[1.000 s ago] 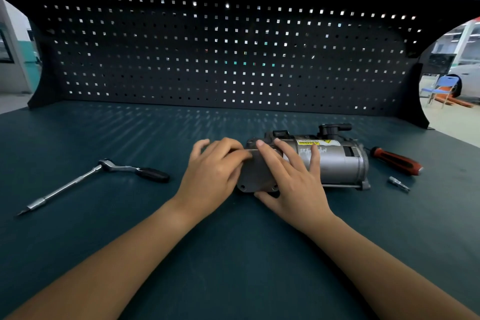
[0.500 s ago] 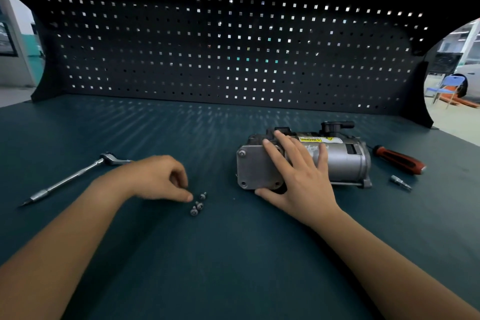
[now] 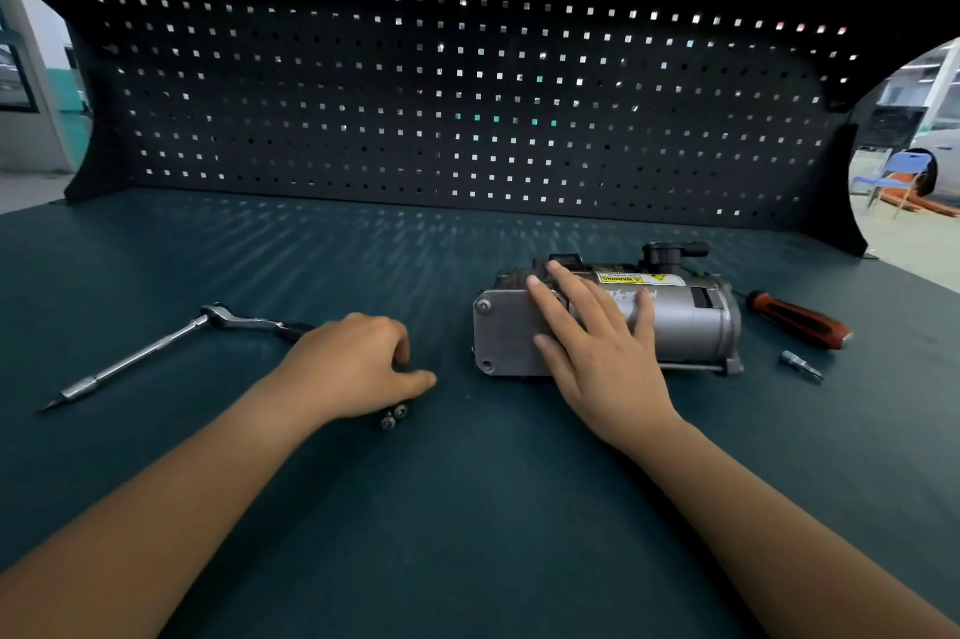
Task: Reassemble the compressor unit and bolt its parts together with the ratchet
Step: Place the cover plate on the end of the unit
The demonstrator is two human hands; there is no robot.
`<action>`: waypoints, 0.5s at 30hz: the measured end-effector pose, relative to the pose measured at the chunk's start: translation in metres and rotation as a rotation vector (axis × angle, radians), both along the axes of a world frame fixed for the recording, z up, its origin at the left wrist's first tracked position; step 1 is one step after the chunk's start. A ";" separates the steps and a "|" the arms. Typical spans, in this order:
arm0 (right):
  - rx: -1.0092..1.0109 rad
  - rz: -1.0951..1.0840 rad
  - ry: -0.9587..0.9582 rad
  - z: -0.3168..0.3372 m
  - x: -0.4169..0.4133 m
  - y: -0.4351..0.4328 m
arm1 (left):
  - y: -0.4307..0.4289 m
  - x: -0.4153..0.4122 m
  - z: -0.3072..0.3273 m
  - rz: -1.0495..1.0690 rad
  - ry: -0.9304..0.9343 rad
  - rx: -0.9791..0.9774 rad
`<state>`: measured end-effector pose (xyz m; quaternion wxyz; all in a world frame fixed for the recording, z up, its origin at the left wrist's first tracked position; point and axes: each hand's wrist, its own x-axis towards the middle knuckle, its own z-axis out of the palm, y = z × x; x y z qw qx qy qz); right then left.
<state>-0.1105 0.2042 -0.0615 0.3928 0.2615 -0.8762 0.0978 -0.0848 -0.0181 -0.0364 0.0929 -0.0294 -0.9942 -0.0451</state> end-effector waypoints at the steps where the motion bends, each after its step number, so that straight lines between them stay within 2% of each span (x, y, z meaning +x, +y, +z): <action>1: -0.018 0.006 0.010 0.000 -0.001 0.000 | 0.001 0.000 -0.001 -0.014 -0.027 0.006; 6: -0.141 0.089 -0.146 0.000 -0.004 0.003 | 0.004 -0.002 -0.004 -0.064 -0.056 0.080; 10: -0.281 0.141 -0.172 0.000 -0.008 0.007 | 0.005 -0.001 -0.005 -0.069 0.102 0.152; 15: -0.302 0.167 -0.157 -0.001 -0.012 0.009 | 0.010 0.005 0.003 -0.142 0.285 0.494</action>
